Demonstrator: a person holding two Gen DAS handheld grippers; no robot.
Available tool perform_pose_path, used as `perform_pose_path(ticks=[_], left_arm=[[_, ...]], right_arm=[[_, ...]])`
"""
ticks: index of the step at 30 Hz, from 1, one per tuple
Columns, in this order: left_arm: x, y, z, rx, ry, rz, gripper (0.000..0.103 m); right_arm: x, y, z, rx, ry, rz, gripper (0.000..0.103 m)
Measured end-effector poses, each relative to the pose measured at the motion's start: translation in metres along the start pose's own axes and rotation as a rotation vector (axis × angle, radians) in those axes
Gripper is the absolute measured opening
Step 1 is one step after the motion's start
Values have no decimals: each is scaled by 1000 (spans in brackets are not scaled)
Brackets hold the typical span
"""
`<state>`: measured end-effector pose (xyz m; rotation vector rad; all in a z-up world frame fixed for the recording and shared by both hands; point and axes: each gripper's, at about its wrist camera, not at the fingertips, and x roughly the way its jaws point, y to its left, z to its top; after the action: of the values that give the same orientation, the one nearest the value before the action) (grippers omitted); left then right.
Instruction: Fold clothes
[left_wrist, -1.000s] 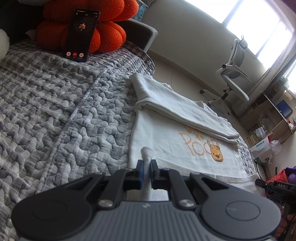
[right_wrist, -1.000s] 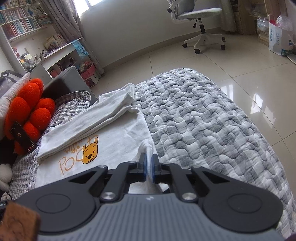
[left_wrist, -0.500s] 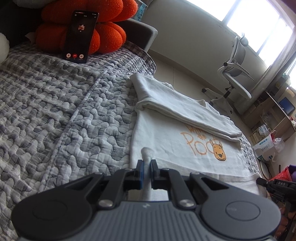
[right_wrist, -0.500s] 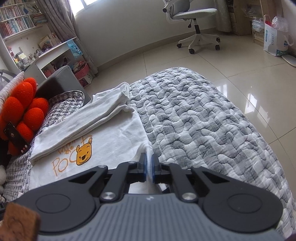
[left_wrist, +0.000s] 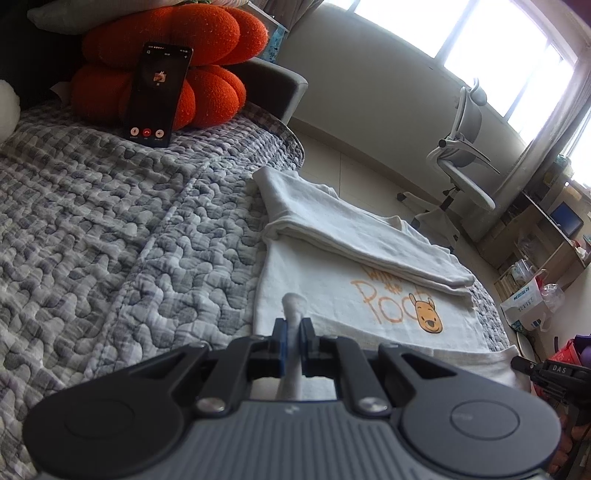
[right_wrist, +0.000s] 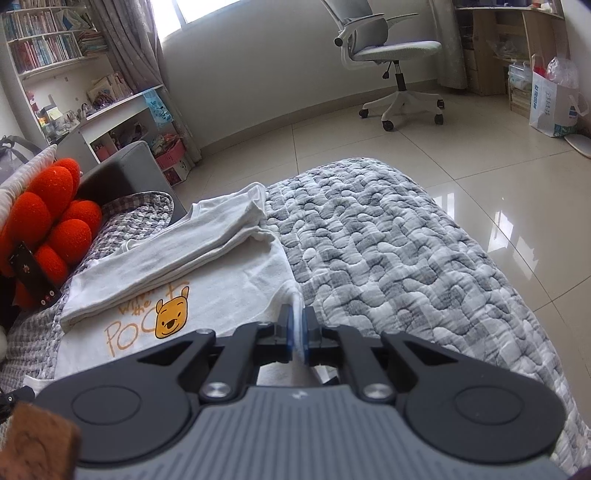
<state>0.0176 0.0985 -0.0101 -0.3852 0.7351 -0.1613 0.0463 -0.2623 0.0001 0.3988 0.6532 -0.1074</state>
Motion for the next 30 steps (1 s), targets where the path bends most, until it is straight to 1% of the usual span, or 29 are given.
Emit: perform_pose_path(ticks=[8,18,24,30], left_arm=[[-3,2,3,-18,-31,-6,7],[-1,3,11,-54,-67,-11,7],[11,-2,23,-61,-117,6,7],[23,-3,34,-91,-183,14,7]], right_arm=[[1,2,3,-3,-33,16,6],[2,6,8,-8,-98,26,5],[12,15,15,-24,-174,24,5],[27,23,17,-80,-277,13,5]])
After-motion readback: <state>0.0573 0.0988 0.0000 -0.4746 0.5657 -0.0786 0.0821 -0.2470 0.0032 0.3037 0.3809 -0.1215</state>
